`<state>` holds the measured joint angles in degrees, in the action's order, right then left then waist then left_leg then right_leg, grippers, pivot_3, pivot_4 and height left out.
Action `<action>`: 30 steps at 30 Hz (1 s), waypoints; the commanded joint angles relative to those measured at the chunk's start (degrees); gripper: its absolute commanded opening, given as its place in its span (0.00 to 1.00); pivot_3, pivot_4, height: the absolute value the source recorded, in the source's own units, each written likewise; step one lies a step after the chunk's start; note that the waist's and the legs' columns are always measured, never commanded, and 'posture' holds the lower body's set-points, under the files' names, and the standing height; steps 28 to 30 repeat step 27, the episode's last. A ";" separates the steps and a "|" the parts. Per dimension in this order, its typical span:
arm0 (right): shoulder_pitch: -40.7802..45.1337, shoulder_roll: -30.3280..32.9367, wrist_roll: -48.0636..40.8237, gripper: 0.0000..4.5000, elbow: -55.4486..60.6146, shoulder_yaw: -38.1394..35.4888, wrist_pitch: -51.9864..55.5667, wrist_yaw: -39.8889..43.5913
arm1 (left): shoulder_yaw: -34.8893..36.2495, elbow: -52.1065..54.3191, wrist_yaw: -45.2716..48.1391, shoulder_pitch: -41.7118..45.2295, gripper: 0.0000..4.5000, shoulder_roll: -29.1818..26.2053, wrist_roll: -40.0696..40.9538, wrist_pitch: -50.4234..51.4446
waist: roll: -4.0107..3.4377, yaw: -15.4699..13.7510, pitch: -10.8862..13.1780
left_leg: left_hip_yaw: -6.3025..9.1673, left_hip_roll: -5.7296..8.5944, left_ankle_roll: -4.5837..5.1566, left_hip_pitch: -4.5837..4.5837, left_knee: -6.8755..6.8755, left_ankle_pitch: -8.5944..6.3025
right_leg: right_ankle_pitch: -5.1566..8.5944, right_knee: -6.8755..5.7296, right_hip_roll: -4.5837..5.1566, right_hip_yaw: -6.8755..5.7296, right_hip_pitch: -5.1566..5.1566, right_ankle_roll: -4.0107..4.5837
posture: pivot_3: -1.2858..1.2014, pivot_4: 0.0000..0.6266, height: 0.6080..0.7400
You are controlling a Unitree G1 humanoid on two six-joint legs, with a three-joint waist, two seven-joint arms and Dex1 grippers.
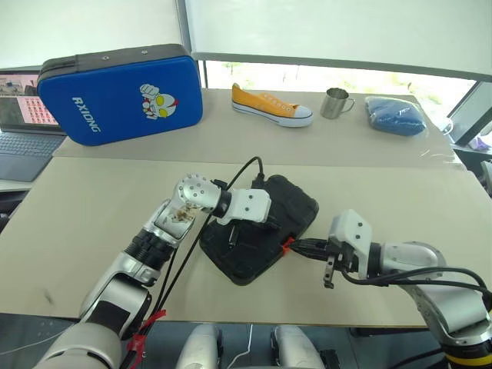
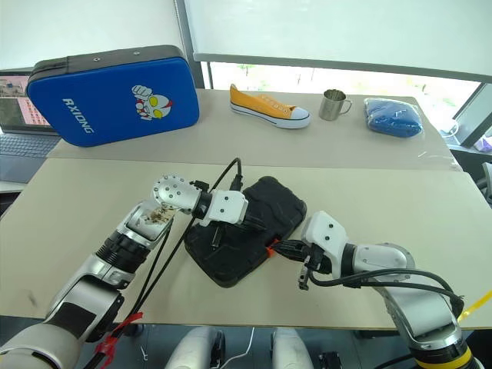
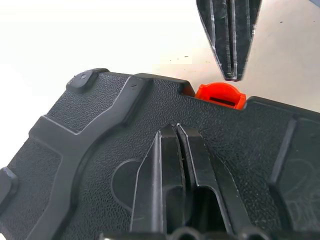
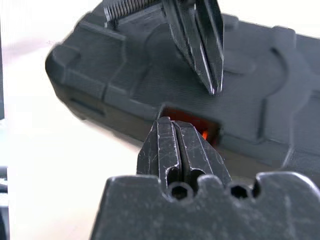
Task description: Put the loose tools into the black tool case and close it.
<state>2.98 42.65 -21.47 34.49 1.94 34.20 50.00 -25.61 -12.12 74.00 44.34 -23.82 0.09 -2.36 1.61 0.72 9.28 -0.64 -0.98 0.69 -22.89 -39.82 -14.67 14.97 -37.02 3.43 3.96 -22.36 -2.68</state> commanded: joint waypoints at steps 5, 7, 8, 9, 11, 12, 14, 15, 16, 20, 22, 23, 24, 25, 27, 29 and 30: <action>-2.05 4.61 -4.04 0.00 3.32 -5.62 0.48 2.48 | -0.85 -2.24 0.12 -1.54 0.03 -1.36 -1.76 0.48 | -0.03 0.00 -0.01 | 0.00 0.00 0.00 0.02 0.00 0.00 | 0.00 0.00 0.00 0.00 0.01 0.00 | 0.52 0.24 1.00; -3.50 5.95 -4.79 0.00 3.55 -7.02 0.40 3.20 | 0.68 -1.31 -0.16 -1.62 0.03 -1.51 -0.33 2.70 | -0.03 0.01 -0.02 | 0.01 -0.01 0.00 0.03 0.01 0.00 | 0.00 0.00 0.00 0.00 0.02 0.00 | 0.52 0.24 1.00; -4.51 6.79 -5.51 0.00 2.96 -8.69 1.24 3.53 | 3.13 -0.02 0.30 -1.78 0.08 -2.75 2.07 5.96 | -0.03 0.00 -0.02 | 0.01 -0.02 0.00 0.03 0.00 0.00 | 0.00 0.00 -0.01 -0.01 0.03 0.00 | 0.52 0.24 1.00; -5.16 7.61 -6.08 0.00 2.24 -10.34 1.64 3.90 | 5.62 1.34 1.08 -2.14 0.14 -4.55 4.34 8.74 | -0.02 0.08 -0.01 | 0.01 -0.01 0.00 0.03 0.01 0.00 | 0.00 0.00 -0.01 -0.01 0.03 0.00 | 0.52 0.24 1.00; -5.72 8.99 -8.54 0.13 1.04 -13.78 2.47 5.44 | 9.75 4.19 2.56 -3.45 0.25 -8.66 7.94 13.70 | -0.02 0.78 0.00 | 0.00 -0.03 0.00 -0.02 0.01 0.00 | 0.00 -0.02 -0.02 0.01 -0.05 0.00 | 0.52 0.24 1.00; -5.86 9.64 -10.21 0.19 0.74 -15.23 2.88 6.56 | 11.03 5.50 2.93 -4.32 0.34 -10.37 9.26 15.16 | -0.03 1.11 0.01 | -0.01 -0.06 0.00 -0.05 0.05 0.00 | 0.00 -0.06 -0.03 0.05 -0.15 0.00 | 0.52 0.24 1.00; -5.82 12.03 -14.07 0.32 -0.59 -19.52 3.49 10.69 | 15.76 9.13 4.17 -6.94 0.48 -16.02 13.29 20.47 | -0.10 1.44 0.05 | 0.02 -0.09 0.00 -0.02 0.09 0.00 | 0.00 -0.07 -0.06 0.02 -0.16 0.03 | 0.52 0.24 1.00; -5.79 13.37 -15.73 0.41 -1.55 -21.60 3.79 12.82 | 18.32 10.92 4.81 -8.22 0.56 -18.91 15.50 23.72 | -0.14 1.52 0.09 | 0.02 -0.09 0.00 -0.05 0.10 0.00 | 0.01 -0.07 -0.05 0.03 -0.19 0.04 | 0.52 0.24 1.00; -5.76 14.97 -17.39 0.49 -2.84 -23.88 4.06 15.42 | 21.50 12.79 5.94 -9.98 0.65 -22.37 18.18 27.06 | -0.11 1.43 0.12 | 0.02 -0.09 0.00 -0.05 0.14 0.00 | 0.01 -0.06 -0.03 0.03 -0.20 0.04 | 0.52 0.24 1.00; -5.73 20.53 -21.36 0.81 -8.12 -29.85 5.48 23.40 | 31.98 18.30 6.65 -16.68 0.97 -32.87 24.47 36.32 | -0.03 1.09 0.21 | 0.05 -0.20 0.00 -0.39 0.08 0.00 | 0.02 -0.04 0.05 -0.05 -0.46 0.03 | 0.52 0.24 1.00; -5.69 22.74 -21.16 0.94 -11.43 -31.27 4.64 26.73 | 38.09 19.81 7.91 -21.97 1.00 -37.73 26.50 39.00 | -0.02 0.70 0.22 | 0.04 -0.23 0.00 -0.39 0.08 0.00 | 0.02 -0.02 0.06 -0.06 -0.46 0.03 | 0.52 0.24 1.00; -5.54 23.44 -20.68 0.99 -12.89 -31.41 4.03 27.74 | 40.54 20.00 8.00 -24.06 1.00 -39.07 26.82 39.12 | -0.01 0.64 0.22 | 0.02 -0.25 0.00 -0.39 0.07 0.00 | 0.02 0.00 0.07 -0.07 -0.46 0.03 | 0.52 0.24 1.00; -5.38 24.00 -20.71 0.99 -13.98 -31.37 3.88 28.60 | 42.23 20.06 7.38 -25.48 1.00 -39.83 27.10 39.25 | -0.01 0.40 0.22 | -0.04 -0.28 -0.01 -0.37 0.11 0.00 | 0.02 0.03 0.08 -0.06 -0.47 0.03 | 0.52 0.24 1.00; -5.16 24.27 -20.85 0.99 -14.72 -31.30 3.66 29.33 | 43.70 20.03 6.65 -26.51 1.00 -40.13 27.34 38.95 | -0.01 0.10 0.22 | -0.06 -0.30 -0.01 -0.33 0.11 0.00 | 0.03 0.02 0.07 -0.06 -0.45 0.04 | 0.52 0.24 1.00; -4.06 24.19 -21.52 0.99 -15.92 -30.82 3.68 29.78 | 45.25 20.47 5.45 -27.59 1.00 -40.52 28.23 39.67 | -0.02 -0.16 0.22 | -0.06 -0.32 -0.01 -0.33 0.10 0.00 | 0.04 0.01 0.07 -0.09 -0.45 0.06 | 0.52 0.24 1.00; -4.06 24.19 -21.52 0.99 -15.92 -30.82 3.68 29.78 | 45.25 20.47 5.45 -27.59 1.00 -40.52 28.23 39.67 | -0.02 -0.16 0.22 | -0.06 -0.32 -0.01 -0.33 0.10 0.00 | 0.04 0.01 0.07 -0.09 -0.45 0.06 | 0.52 0.24 1.00; -4.06 24.19 -21.52 0.99 -15.92 -30.82 3.68 29.78 | 45.25 20.47 5.45 -27.59 1.00 -40.52 28.23 39.67 | -0.02 -0.16 0.22 | -0.06 -0.32 -0.01 -0.33 0.10 0.00 | 0.04 0.01 0.07 -0.09 -0.45 0.06 | 0.52 0.24 1.00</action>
